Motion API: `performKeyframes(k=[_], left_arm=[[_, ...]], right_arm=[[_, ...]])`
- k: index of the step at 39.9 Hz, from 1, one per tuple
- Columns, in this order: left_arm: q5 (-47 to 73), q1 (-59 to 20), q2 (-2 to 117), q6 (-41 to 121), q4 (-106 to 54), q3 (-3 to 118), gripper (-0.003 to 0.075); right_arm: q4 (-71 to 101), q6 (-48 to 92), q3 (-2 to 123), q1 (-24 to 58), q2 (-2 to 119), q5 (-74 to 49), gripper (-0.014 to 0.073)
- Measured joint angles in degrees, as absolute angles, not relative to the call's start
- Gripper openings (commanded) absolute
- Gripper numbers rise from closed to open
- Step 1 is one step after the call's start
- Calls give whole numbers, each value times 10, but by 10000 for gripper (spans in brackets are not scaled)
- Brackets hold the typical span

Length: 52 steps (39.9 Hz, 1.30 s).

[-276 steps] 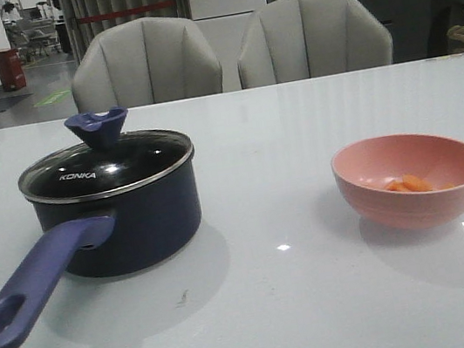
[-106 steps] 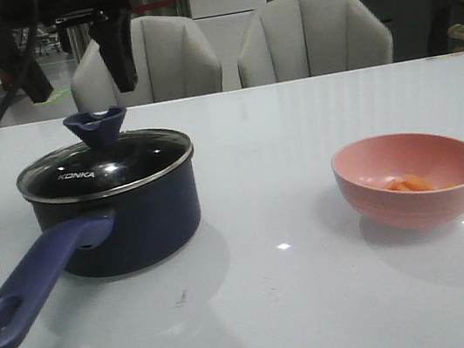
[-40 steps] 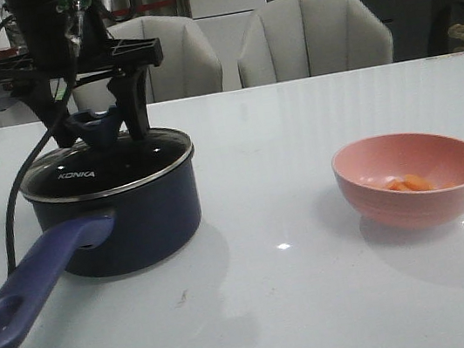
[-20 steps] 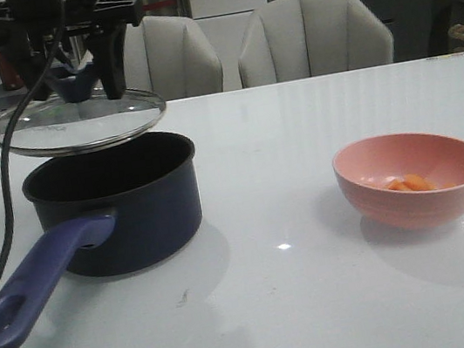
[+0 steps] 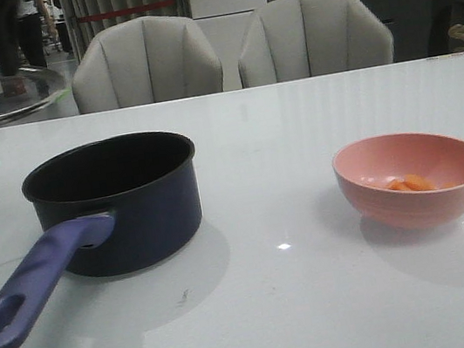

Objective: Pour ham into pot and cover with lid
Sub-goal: 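Grip the knob and lift the glass lid off the saucepan, then set the glass lid down on the table beside the saucepan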

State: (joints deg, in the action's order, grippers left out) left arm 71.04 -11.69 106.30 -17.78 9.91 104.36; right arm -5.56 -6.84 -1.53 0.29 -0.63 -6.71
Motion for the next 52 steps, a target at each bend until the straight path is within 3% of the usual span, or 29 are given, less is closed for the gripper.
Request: performKeyframes(k=[10, 22, 42, 52], left_arm=[[627, -6, 1010, -145, 40, 905, 333], [495, 9, 1008, -125, 14, 744, 333], [456, 9, 1060, -115, 10, 713, 341], [449, 9, 1062, -111, 10, 713, 496]], right_arm=[[-56, -68, -15, 3, -6, -68, 143], [-56, -68, -15, 3, -6, -68, 143], [-56, -68, -15, 3, -6, -68, 143], [-56, -68, -15, 3, -6, -68, 143]])
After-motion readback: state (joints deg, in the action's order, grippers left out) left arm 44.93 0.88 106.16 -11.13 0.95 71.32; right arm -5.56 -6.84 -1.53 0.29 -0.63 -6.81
